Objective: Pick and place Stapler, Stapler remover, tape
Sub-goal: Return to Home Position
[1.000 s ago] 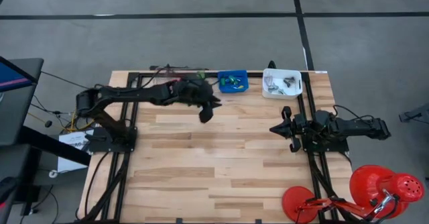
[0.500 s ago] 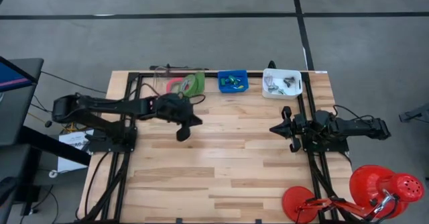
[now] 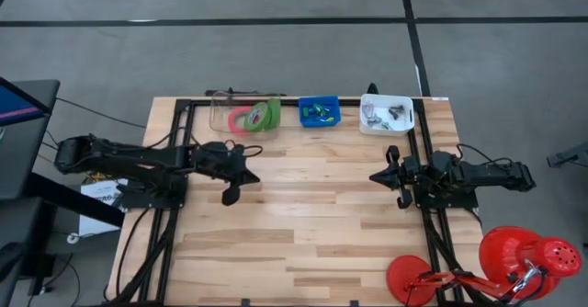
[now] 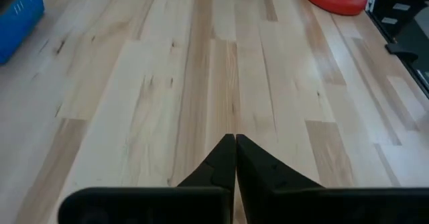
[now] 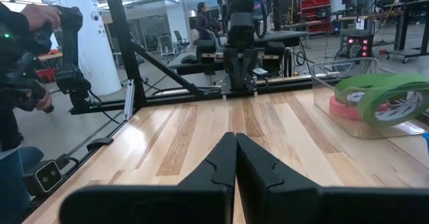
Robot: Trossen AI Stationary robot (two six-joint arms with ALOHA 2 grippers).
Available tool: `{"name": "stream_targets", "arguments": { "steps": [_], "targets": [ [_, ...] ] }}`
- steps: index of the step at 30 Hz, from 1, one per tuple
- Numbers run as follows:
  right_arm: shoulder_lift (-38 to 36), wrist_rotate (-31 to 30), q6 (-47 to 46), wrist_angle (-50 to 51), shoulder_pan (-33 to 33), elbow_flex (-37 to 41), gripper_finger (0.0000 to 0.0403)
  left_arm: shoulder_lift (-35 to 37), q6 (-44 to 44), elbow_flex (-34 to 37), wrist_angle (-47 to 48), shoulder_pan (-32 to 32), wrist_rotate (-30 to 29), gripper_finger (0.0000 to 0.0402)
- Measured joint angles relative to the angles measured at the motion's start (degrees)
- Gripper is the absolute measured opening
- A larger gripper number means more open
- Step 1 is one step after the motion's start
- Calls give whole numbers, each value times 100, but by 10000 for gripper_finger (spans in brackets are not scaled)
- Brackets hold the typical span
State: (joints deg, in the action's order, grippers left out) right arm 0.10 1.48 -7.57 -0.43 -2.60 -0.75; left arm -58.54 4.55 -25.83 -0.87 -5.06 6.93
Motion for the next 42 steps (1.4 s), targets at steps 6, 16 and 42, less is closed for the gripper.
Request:
{"name": "stream_targets", "arguments": {
  "steps": [6,16,42],
  "targets": [
    [2,0,0,0,1,0,0,471,0,591,-482,-2,1,4],
    [0,0,0,0,1,0,0,1203,0,1492,-935,-4,48,4],
    [2,0,0,0,-1,0,0,2732,-306,2562,-1726,254,353,4]
  ]
}}
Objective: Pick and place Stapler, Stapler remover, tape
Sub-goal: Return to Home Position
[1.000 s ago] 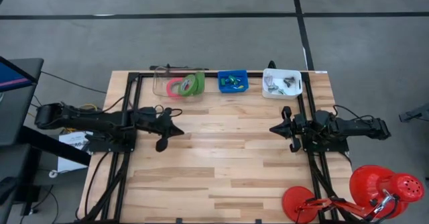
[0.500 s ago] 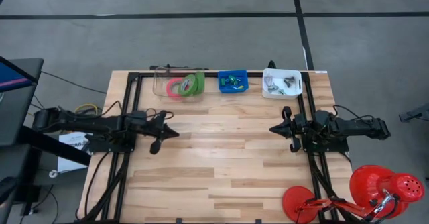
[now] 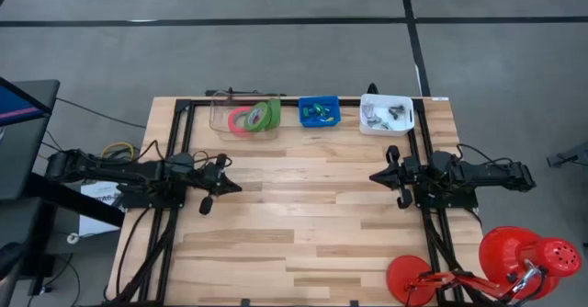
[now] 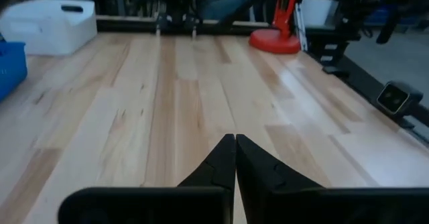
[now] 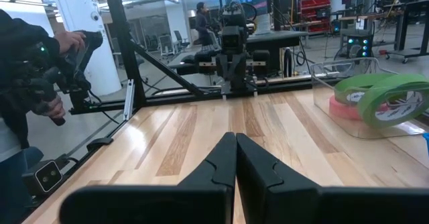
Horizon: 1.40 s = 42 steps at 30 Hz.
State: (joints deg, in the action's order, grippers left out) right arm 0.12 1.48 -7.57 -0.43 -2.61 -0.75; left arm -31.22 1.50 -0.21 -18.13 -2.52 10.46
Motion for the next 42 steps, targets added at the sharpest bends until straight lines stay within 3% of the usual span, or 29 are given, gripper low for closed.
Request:
{"name": "stream_targets", "arguments": {
  "steps": [26,42],
  "targets": [
    [0,0,1,0,0,0,0,1536,26,-11,1411,0,-6,4],
    [-2,2,2,0,1,0,0,2659,26,-13,1600,0,-63,4]
  ]
}}
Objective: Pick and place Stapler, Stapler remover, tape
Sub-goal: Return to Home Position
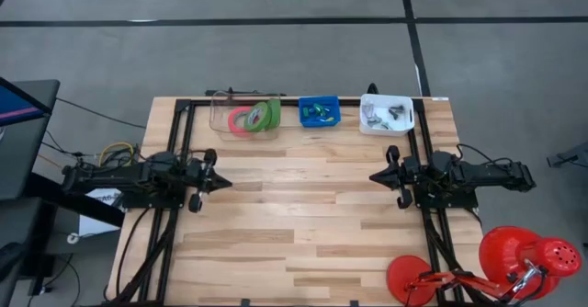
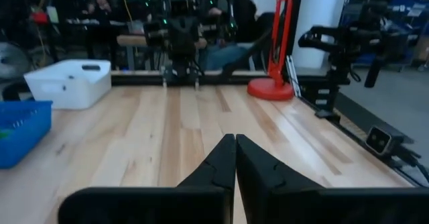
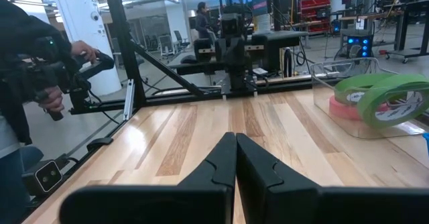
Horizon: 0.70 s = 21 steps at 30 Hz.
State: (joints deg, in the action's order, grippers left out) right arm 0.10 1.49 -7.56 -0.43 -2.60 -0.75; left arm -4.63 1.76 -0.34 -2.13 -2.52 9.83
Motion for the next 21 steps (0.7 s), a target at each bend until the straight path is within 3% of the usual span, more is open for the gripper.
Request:
{"name": "stream_targets", "arguments": {
  "steps": [8,21],
  "targets": [
    [2,-2,0,0,-2,0,0,466,0,0,14,0,-79,4],
    [2,-2,-2,0,-2,0,0,464,15,0,7,0,-79,4]
  ]
}}
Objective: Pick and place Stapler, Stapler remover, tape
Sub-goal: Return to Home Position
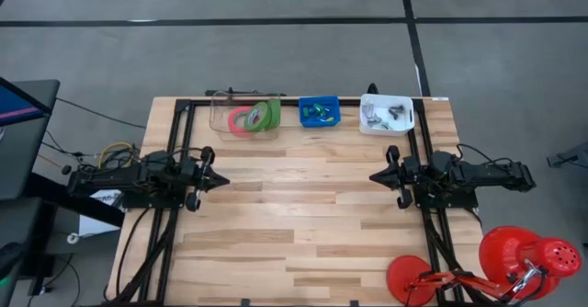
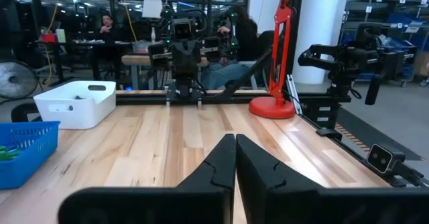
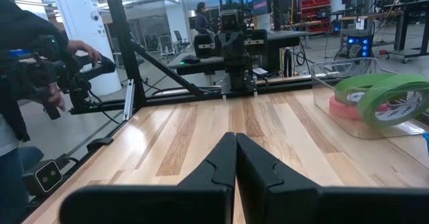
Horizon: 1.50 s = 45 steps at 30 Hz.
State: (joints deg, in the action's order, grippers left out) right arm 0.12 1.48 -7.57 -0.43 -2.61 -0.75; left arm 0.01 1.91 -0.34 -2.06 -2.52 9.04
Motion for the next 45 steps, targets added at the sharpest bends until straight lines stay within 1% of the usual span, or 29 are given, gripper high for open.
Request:
{"name": "stream_targets", "arguments": {
  "steps": [37,42,45],
  "targets": [
    [0,1,3,0,2,0,0,0,4,0,-99,0,2,4],
    [0,0,130,2,2,0,0,0,4,0,-99,0,2,4],
    [0,1,590,2,0,0,0,0,4,0,-99,0,2,4]
  ]
}}
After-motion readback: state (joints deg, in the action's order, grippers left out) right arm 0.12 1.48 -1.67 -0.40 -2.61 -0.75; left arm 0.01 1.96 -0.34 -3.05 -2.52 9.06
